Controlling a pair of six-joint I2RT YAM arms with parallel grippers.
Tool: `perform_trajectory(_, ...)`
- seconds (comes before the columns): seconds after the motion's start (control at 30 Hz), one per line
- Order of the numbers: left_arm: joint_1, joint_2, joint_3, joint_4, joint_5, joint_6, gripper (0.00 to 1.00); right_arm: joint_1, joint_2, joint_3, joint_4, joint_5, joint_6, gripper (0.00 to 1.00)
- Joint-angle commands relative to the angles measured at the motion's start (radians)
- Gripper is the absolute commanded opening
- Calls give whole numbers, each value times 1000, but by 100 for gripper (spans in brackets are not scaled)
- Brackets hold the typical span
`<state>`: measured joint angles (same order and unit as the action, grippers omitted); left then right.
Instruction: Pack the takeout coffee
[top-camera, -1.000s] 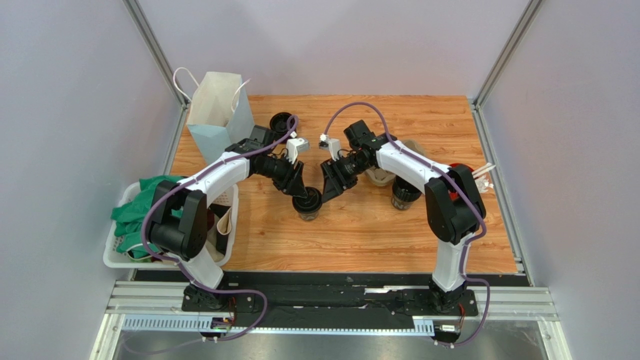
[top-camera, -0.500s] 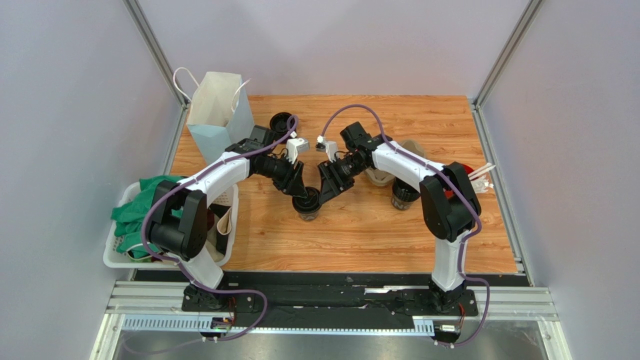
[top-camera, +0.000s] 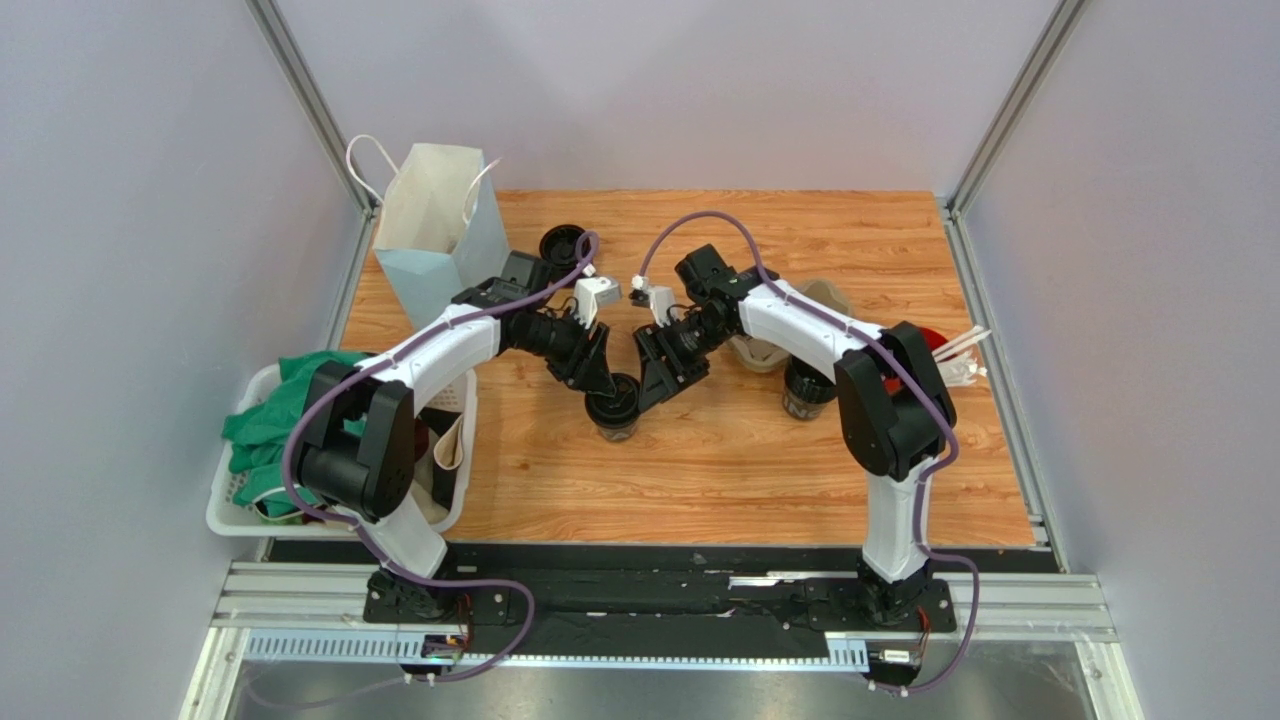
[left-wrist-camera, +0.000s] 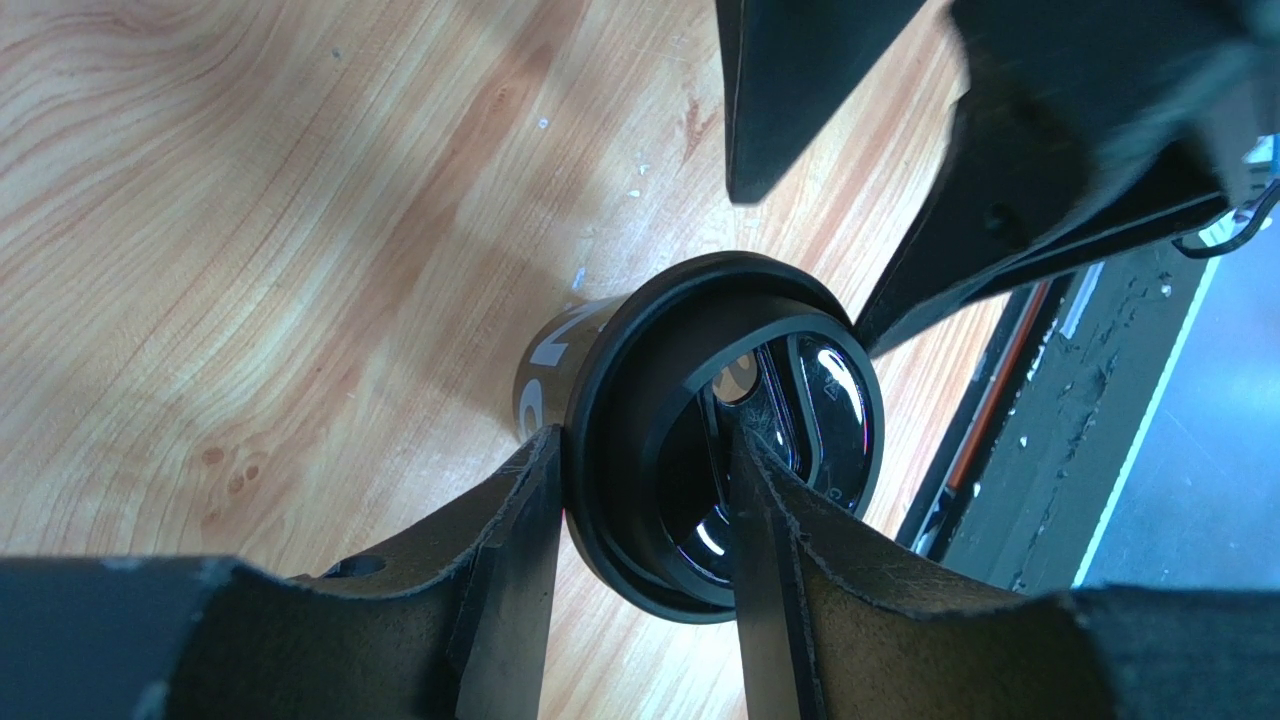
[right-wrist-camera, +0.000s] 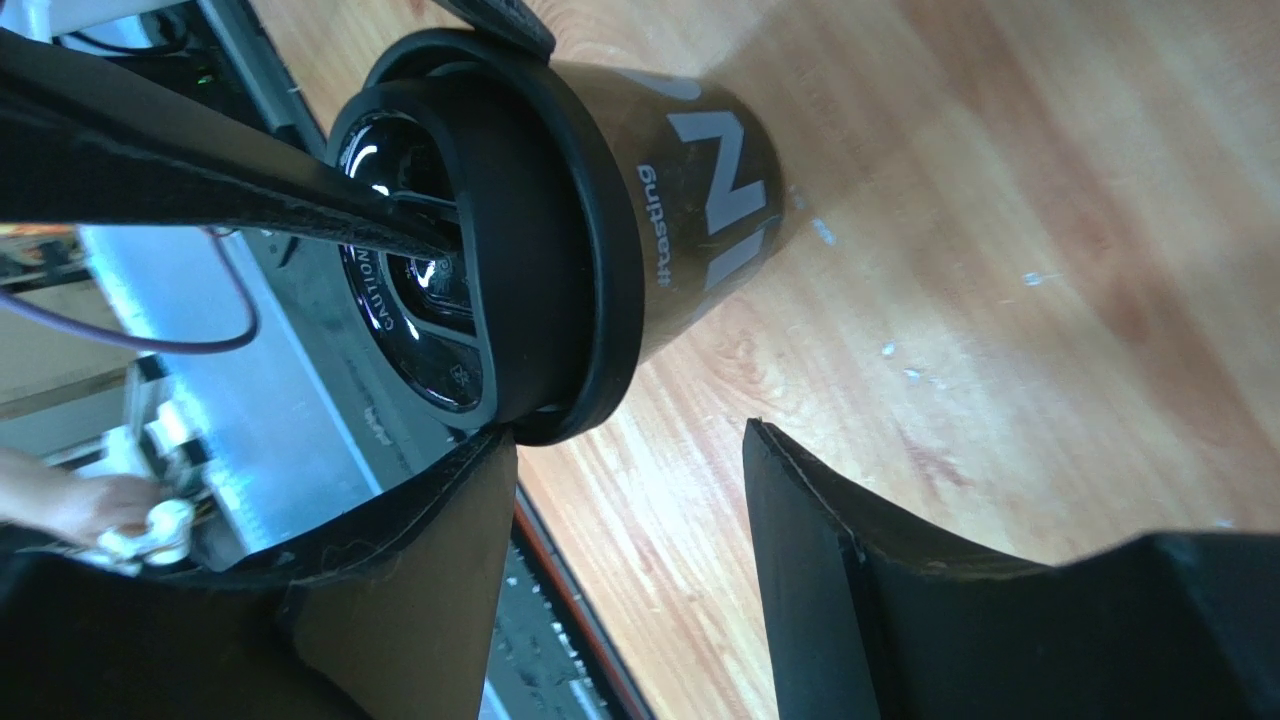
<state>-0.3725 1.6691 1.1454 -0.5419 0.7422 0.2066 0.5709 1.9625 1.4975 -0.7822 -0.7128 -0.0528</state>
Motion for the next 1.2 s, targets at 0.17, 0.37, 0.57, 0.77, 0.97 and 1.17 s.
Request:
perform_trajectory(0.17, -23, 44, -70, -49, -244, 114, 46, 6, 122, 7, 14, 188, -30, 58)
perform_trajectory(0.37, -25, 35, -55, -53, -227, 112, 46, 7, 26, 50, -12, 147, -103, 59)
perform_trajectory(0.57, -23, 17, -1, -81, -178, 106, 48, -6, -37, 153, -103, 67, -160, 59)
perform_trajectory(0.77, -23, 6, 33, -92, -156, 99, 49, -14, -28, 204, -98, 84, -134, 59)
perform_trajectory(0.97, -23, 6, 27, -92, -159, 94, 50, -14, 18, 198, -69, 95, -113, 59)
perform_trajectory(1.17, -23, 18, 14, -78, -165, 94, 50, -11, 49, 187, -51, 96, -104, 59)
